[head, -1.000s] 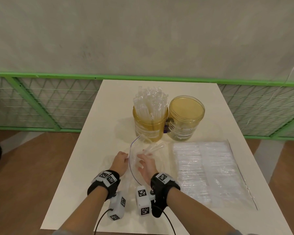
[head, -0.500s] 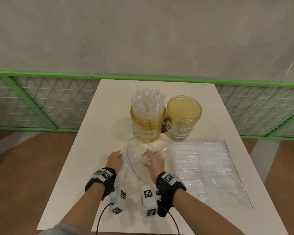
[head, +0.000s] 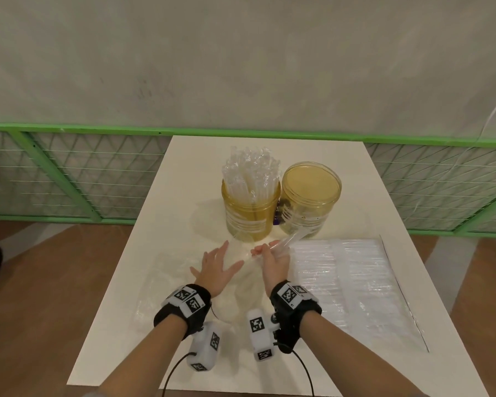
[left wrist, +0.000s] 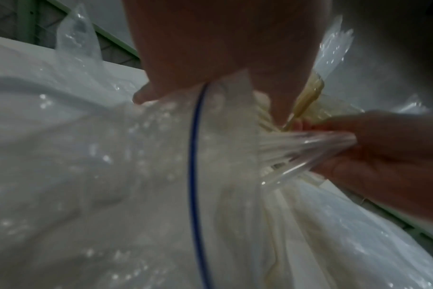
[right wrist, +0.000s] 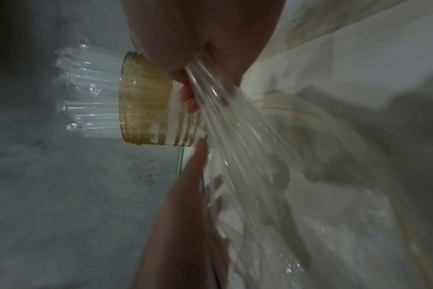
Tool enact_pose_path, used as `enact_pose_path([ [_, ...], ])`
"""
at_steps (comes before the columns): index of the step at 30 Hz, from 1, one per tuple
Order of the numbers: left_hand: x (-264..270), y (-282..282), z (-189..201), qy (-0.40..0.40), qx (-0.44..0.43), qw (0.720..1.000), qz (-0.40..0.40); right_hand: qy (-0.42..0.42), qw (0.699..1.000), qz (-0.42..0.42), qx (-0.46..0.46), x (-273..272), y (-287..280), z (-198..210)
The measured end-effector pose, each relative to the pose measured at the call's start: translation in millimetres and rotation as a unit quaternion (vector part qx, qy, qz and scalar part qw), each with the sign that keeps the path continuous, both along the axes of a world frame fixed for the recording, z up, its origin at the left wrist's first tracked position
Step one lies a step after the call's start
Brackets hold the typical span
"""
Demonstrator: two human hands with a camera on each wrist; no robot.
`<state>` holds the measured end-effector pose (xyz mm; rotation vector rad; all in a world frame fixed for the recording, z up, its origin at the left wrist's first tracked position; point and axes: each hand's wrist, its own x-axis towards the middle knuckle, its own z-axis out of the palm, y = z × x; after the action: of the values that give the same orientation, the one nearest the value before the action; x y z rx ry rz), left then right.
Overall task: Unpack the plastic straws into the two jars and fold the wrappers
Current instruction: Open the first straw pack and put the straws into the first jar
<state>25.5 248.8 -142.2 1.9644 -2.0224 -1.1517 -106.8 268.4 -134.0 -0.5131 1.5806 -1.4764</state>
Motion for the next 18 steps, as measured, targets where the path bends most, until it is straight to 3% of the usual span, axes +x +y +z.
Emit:
enact_pose_path([
  [6, 2, 12, -33, -0.139, 0.07, 0.986, -0.064, -0.007, 0.999, -0.015, -0.043, -22, -4, 25],
  [9, 1, 13, -33, -0.159, 0.085, 0.981, -0.071, 0.017, 0.997, -0.02, -0.075, -41, -7, 49],
  [11, -2, 9, -20, -0.179, 0.056, 0.981, -0.055, 0.029, 0.995, -0.027, -0.095, -53, -10, 63],
  [12, -4, 6, -10, -0.182, -0.005, 0.982, -0.04, 0.033, 0.993, -0.034, -0.108, -58, -12, 69],
  [13, -6, 3, 0, -0.147, -0.091, 0.985, -0.016, 0.031, 0.991, -0.044, -0.125, -62, -13, 77],
  [15, -12, -3, 22, 0.051, -0.206, 0.975, 0.069, 0.009, 0.983, -0.07, -0.167, -65, -14, 90],
  [16, -17, -4, 35, 0.17, -0.187, 0.96, 0.118, 0.0, 0.98, -0.081, -0.183, -65, -14, 97],
  [18, -32, -6, 56, 0.383, -0.02, 0.903, 0.193, 0.004, 0.978, -0.095, -0.187, -59, -16, 105],
])
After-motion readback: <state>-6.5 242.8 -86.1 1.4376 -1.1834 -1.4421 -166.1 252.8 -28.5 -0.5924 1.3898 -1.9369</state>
